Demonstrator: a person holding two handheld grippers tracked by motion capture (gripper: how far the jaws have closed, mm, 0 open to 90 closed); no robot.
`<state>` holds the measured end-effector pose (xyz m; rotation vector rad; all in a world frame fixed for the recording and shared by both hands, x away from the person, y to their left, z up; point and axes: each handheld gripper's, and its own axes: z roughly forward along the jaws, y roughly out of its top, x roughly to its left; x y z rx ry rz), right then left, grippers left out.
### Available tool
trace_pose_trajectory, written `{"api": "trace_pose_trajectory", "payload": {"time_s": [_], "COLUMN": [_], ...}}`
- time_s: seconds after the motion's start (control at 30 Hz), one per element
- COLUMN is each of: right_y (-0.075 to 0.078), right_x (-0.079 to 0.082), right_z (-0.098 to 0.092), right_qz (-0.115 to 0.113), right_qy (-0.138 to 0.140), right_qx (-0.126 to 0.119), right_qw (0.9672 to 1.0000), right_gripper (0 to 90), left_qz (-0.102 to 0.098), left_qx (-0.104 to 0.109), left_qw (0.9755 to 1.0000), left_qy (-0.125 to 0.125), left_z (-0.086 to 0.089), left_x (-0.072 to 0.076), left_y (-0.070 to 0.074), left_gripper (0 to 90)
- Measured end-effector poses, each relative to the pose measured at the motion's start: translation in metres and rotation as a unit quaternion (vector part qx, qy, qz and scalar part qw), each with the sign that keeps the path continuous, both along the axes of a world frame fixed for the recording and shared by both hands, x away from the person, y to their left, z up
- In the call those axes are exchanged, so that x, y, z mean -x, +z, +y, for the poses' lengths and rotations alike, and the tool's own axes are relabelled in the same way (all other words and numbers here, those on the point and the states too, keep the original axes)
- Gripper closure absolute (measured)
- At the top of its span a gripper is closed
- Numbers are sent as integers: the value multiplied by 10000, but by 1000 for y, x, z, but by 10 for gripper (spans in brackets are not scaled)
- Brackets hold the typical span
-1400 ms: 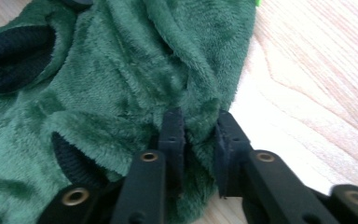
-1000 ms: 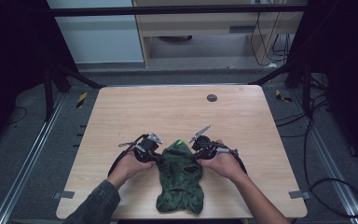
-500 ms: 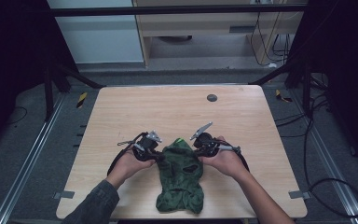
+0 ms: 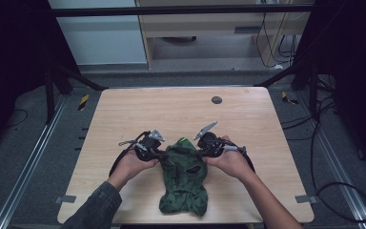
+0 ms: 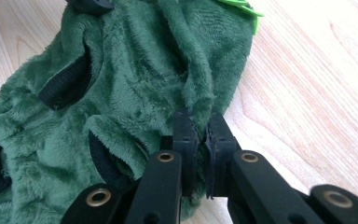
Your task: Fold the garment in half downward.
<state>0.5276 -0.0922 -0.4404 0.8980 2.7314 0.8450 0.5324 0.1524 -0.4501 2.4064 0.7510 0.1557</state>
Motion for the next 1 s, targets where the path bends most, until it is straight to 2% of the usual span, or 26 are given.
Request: {"api": "trace_pose_trajectory", "payload": {"time_s": [0.37,0.67,1.0], "right_y": [8,14,27], "right_x": [-3,-5,-12], "right_z": [1,4,7], "right_qz": [-110,-179,-374], "right_qy": [12,11,34], "right_qx": [2,4,66], "right_qw": [9999,9998,9993], "right_gripper": [852,852,852], "left_qz": [-74,-180,-301], "left_qx": [73,74,81], "left_qw": [9999,9998,9993], "left_qy": [54,98,194], "left_z": [2,2,1], "left_x": [-1,-4,-11], "left_y": [5,15,26], "left_gripper": [820,820,821]}}
